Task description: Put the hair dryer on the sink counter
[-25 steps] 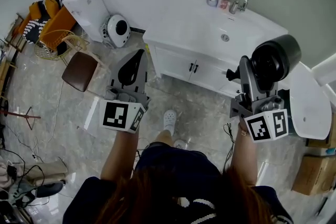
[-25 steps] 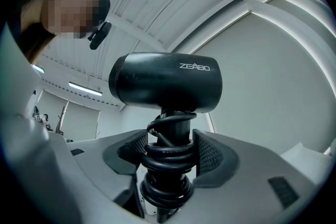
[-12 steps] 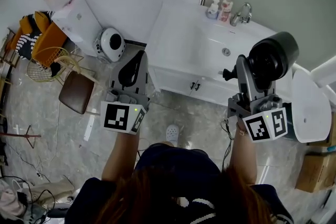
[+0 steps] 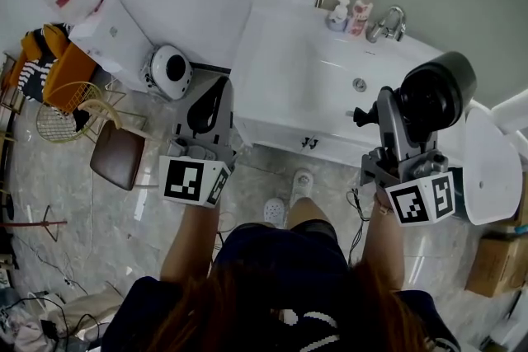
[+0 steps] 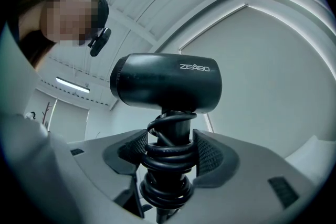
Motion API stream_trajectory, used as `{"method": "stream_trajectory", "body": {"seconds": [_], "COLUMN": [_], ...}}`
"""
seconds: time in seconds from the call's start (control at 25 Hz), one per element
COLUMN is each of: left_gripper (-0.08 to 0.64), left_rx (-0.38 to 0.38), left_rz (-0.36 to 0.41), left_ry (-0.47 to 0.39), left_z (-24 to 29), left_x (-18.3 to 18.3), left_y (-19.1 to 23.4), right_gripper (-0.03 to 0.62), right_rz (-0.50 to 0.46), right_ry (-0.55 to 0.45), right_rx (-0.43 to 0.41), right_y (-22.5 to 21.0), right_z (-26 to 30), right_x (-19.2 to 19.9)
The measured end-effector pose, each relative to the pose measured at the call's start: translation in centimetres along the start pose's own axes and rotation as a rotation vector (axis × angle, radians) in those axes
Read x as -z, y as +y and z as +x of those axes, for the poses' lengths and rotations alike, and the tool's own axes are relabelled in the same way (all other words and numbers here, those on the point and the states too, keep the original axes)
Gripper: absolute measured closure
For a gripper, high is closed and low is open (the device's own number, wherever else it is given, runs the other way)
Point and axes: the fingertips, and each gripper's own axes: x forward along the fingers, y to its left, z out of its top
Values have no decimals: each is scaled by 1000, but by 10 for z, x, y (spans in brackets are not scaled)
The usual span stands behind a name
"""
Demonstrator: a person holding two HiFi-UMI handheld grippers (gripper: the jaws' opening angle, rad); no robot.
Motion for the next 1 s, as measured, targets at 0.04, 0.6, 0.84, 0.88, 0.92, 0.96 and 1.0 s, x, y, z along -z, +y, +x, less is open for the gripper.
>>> {"method": "stream_trajectory", "body": {"seconds": [0.04,0.6,0.84,0.88,0.92,0.96,1.0], "left_gripper": [541,541,541,541,541,541,541], "left_rx": [-2,-116,-183,-192,-201,-209,-216], "left_rz": [-2,10,11,12,11,10,10], "left_ry": [4,6,13,14,18,23,30], "left_z": [9,180,250,260,268,275,281], "left_x": [4,24,35,37,41,44,47], "left_y": [4,63,79,81,83,85,86], "right_gripper": [310,310,310,310,310,310,310], "right_rz": [1,27,49,52,57,65,77], "right_ry": [2,36,74,80,84,90,96], "right_rx": [0,-126,-197,-204,-208,-211,-213], "right_y": [-6,-116,-165,-173,-181,-189,-195], "right_z": [8,184,253,262,269,277,283], "right_x": [4,25,39,42,46,50,55]}}
